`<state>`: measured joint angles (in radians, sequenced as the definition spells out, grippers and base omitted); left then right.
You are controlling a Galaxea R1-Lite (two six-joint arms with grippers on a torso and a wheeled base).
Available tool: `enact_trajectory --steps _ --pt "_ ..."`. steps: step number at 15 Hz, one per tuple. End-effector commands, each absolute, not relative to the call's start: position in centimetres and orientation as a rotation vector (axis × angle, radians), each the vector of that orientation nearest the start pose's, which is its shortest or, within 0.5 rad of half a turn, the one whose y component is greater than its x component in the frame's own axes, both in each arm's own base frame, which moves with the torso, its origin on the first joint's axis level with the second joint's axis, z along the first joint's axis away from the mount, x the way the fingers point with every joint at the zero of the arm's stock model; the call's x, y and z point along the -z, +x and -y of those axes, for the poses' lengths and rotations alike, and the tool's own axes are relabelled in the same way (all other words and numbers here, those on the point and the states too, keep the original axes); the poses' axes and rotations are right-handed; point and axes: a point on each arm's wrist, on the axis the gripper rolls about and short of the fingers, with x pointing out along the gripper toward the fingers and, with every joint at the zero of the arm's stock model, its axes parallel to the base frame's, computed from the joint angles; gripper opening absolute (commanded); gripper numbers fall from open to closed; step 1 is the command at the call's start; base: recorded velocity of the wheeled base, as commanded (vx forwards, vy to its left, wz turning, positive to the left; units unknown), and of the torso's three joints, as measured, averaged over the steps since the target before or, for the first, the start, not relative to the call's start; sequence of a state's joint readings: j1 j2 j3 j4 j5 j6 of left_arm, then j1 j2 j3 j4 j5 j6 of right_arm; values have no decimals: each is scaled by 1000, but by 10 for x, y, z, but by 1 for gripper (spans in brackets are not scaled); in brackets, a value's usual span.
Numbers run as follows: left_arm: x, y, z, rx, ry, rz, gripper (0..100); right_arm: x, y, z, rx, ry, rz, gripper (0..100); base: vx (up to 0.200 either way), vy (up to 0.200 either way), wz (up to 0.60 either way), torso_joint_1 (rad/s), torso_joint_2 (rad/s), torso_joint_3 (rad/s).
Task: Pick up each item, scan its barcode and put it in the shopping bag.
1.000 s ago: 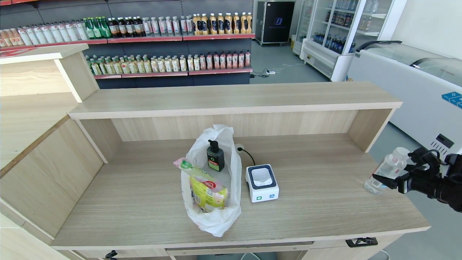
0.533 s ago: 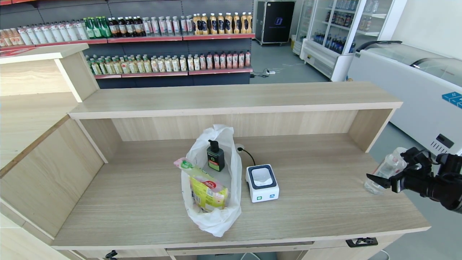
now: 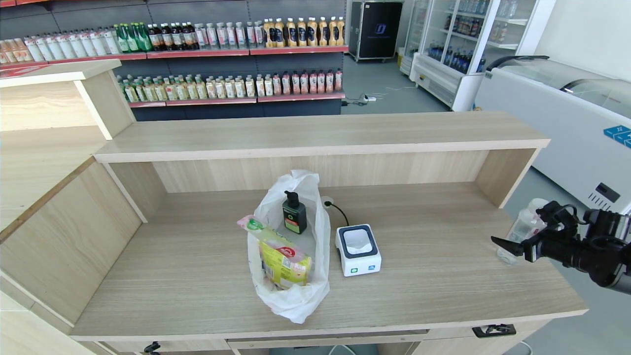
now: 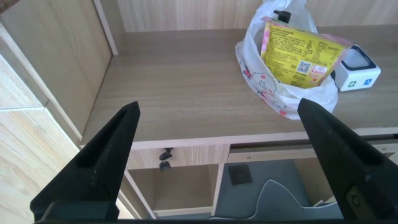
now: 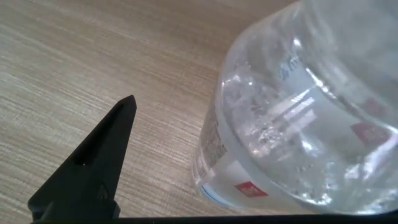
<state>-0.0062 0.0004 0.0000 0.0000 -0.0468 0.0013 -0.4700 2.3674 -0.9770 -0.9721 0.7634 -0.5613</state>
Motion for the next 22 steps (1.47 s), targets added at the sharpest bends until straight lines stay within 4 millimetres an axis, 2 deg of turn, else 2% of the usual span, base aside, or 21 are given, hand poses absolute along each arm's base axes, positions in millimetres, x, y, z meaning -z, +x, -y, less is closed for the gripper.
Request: enact_trajectory --steps 1,2,3,11,15,16,18,19,20,22 --pt "-76 -23 1 54 2 -1 100 -11 372 170 -378 -307 -251 100 0 0 0 0 0 0" --pt "-76 -23 1 54 2 -1 100 -11 372 170 -378 -308 -250 100 0 0 0 0 0 0" --pt "-76 -23 1 54 2 -1 100 -11 372 170 -377 -311 -244 0 0 0 0 0 0 0" --pt "-76 -23 1 54 2 -1 100 -13 372 172 -370 -318 -238 0 0 0 0 0 0 0" --pt "-76 -23 1 52 2 -1 100 -28 369 169 -365 -321 -225 0 0 0 0 0 0 0" --pt "-76 -23 1 54 2 -1 100 -36 365 166 -368 -284 -230 0 0 0 0 0 0 0" --pt "-76 -23 1 52 2 -1 100 -71 354 149 -400 -155 -234 0 0 0 0 0 0 0" --pt "-76 -23 1 54 2 -1 100 -82 350 145 -419 -126 -230 0 0 0 0 0 0 0" --pt "-76 -23 1 52 2 -1 100 -112 339 135 -507 -80 -203 0 0 0 0 0 0 0" --pt "-76 -23 1 54 2 -1 100 -144 320 122 -667 -51 -162 0 0 0 0 0 0 0"
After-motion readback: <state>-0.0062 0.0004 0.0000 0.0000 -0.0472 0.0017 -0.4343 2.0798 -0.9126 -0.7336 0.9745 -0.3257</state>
